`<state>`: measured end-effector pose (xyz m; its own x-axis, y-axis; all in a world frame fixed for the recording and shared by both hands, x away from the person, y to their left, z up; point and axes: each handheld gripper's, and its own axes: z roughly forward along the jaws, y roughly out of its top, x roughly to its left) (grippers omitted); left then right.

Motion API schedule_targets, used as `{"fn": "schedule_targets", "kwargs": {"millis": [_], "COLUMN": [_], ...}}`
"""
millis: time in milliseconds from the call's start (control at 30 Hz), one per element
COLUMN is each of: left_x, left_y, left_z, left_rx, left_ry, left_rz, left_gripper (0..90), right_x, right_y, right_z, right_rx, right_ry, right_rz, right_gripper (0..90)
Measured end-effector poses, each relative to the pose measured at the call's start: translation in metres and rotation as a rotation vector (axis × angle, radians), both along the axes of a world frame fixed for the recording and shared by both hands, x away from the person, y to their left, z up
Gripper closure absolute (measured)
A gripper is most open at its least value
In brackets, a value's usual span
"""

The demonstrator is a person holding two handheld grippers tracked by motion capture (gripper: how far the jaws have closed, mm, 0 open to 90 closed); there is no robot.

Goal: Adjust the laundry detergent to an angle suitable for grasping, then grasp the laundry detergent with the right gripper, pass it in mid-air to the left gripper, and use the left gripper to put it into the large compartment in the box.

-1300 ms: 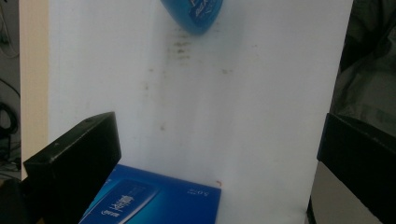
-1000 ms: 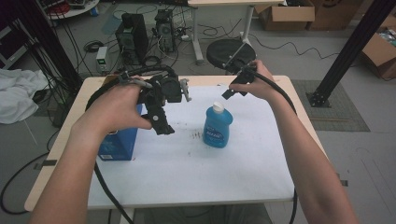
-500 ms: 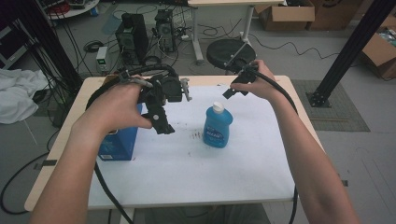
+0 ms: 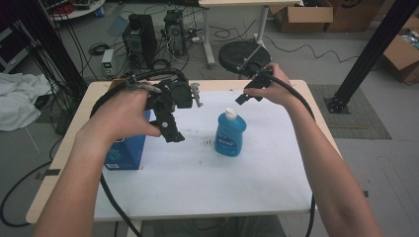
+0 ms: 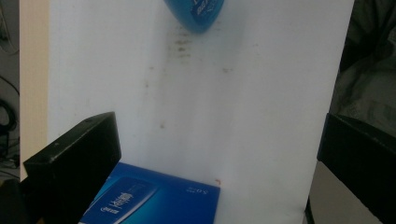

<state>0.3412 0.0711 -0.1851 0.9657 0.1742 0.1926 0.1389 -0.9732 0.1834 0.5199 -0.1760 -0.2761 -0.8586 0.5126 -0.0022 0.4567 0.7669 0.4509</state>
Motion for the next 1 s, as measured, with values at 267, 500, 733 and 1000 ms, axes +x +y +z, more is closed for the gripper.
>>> {"fn": "schedule_targets", "kwargs": {"millis": [267, 500, 733, 1000], "left_x": [0.002, 0.001, 0.000, -0.001], "left_y": [0.000, -0.001, -0.001, 0.000], "left_z": [0.000, 0.001, 0.001, -0.001], "left_rx": [0.000, 0.008, 0.011, 0.009], "left_ry": [0.008, 0.006, 0.010, 0.010], "left_rz": [-0.003, -0.001, 0.013, 0.016], "left_gripper": [0.1, 0.1, 0.1, 0.1], "right_x": [-0.001, -0.003, -0.015, -0.031], "right_y": [-0.002, -0.009, -0.018, -0.035], "right_z": [0.003, 0.008, 0.020, 0.029], "right_rx": [0.018, 0.042, 0.104, 0.194], "right_ry": [-0.012, -0.018, -0.045, -0.064], "right_rz": [0.003, -0.008, 0.010, 0.048], "right_gripper": [28.2, 27.1, 26.8, 24.2]}}
